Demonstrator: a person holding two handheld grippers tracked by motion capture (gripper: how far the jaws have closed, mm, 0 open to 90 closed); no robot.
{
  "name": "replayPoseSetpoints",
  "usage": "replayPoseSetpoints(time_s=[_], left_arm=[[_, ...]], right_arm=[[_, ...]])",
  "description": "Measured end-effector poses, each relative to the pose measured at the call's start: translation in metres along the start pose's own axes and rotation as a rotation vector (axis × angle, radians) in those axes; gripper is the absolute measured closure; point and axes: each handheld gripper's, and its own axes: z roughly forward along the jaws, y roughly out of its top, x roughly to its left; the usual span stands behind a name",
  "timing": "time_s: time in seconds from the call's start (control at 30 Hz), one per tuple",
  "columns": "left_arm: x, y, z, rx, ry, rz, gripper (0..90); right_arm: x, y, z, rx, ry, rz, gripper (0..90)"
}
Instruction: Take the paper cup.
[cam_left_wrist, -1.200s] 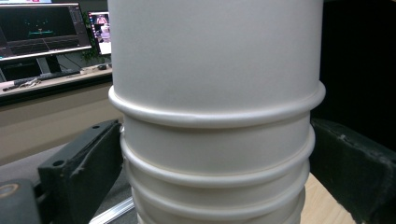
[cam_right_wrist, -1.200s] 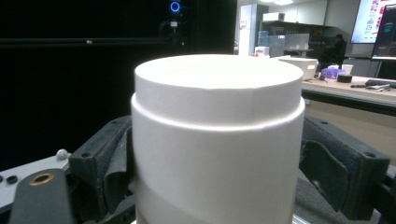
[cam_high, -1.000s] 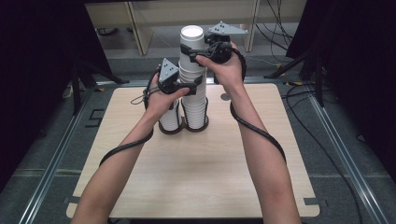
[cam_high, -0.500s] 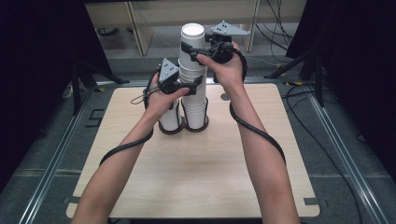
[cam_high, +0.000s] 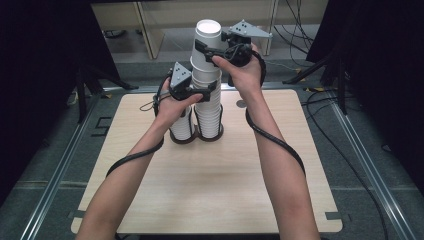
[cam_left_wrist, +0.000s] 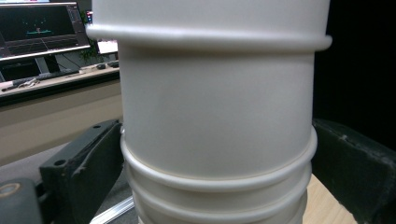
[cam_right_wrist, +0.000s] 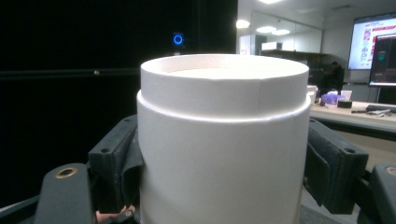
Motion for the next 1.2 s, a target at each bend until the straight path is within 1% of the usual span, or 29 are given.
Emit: replayPoseSetpoints(time_s=[0.07, 0.1, 0.13, 0.17, 0.2, 0.27, 0.33, 0.37, 0.53, 0.57, 0.6, 0.9, 1.03, 1.07, 1.1, 1.2], left_arm=[[0.0, 0.0, 0.0, 0.005, 0.001, 0.008, 4.2], [0.001, 0.0, 0.0, 0.007, 0.001, 0.009, 4.2], [0.001, 0.0, 0.0, 0.008, 0.0, 0.011, 4.2], [0.001, 0.0, 0.0, 0.008, 0.0, 0.011, 4.2], [0.001, 0.001, 0.0, 0.007, 0.001, 0.011, 4.1], [0.001, 0.001, 0.0, 0.007, 0.001, 0.011, 4.1], [0.0, 0.001, 0.0, 0.008, 0.001, 0.011, 4.1], [0.0, 0.001, 0.0, 0.007, 0.002, 0.011, 4.1], [0.0, 0.001, 0.0, 0.008, 0.001, 0.012, 4.1], [0.001, 0.001, 0.0, 0.008, 0.001, 0.012, 4.1], [0.0, 0.0, 0.001, 0.008, -0.001, -0.001, 4.1], [0.0, 0.001, 0.001, 0.008, -0.005, -0.001, 4.0], [-0.001, 0.001, 0.001, 0.005, -0.004, -0.004, 4.0], [0.0, 0.0, 0.003, -0.018, -0.009, -0.009, 4.0], [0.0, 0.0, 0.003, -0.01, -0.005, -0.001, 3.9], [0.0, 0.0, 0.003, -0.011, -0.006, -0.001, 3.9]], right_arm=[[0.0, 0.002, -0.002, -0.027, -0.004, 0.002, 23.5], [0.0, 0.003, -0.002, -0.031, -0.001, 0.008, 23.5], [0.0, 0.003, -0.002, -0.05, -0.003, -0.007, 23.5], [0.001, 0.004, -0.003, -0.046, -0.002, -0.001, 23.5], [0.001, 0.005, -0.003, -0.054, -0.01, -0.014, 23.5], [0.002, 0.006, -0.004, -0.053, -0.008, -0.011, 23.5], [0.002, 0.009, -0.005, -0.067, -0.007, -0.018, 23.6], [0.002, 0.01, -0.005, -0.078, -0.008, -0.012, 23.6], [0.003, 0.015, -0.007, -0.084, -0.007, -0.015, 23.7], [0.004, 0.016, -0.007, -0.091, -0.004, -0.006, 23.7], [0.004, 0.018, -0.009, -0.101, -0.004, -0.007, 23.7], [0.004, 0.026, -0.014, -0.128, -0.004, -0.019, 23.8], [0.005, 0.028, -0.016, -0.143, -0.004, -0.013, 23.8], [0.004, 0.029, -0.017, -0.152, -0.005, -0.024, 23.8], [0.006, 0.03, -0.019, -0.16, -0.002, -0.018, 23.8], [0.006, 0.032, -0.02, -0.169, 0.0, -0.025, 23.8]])
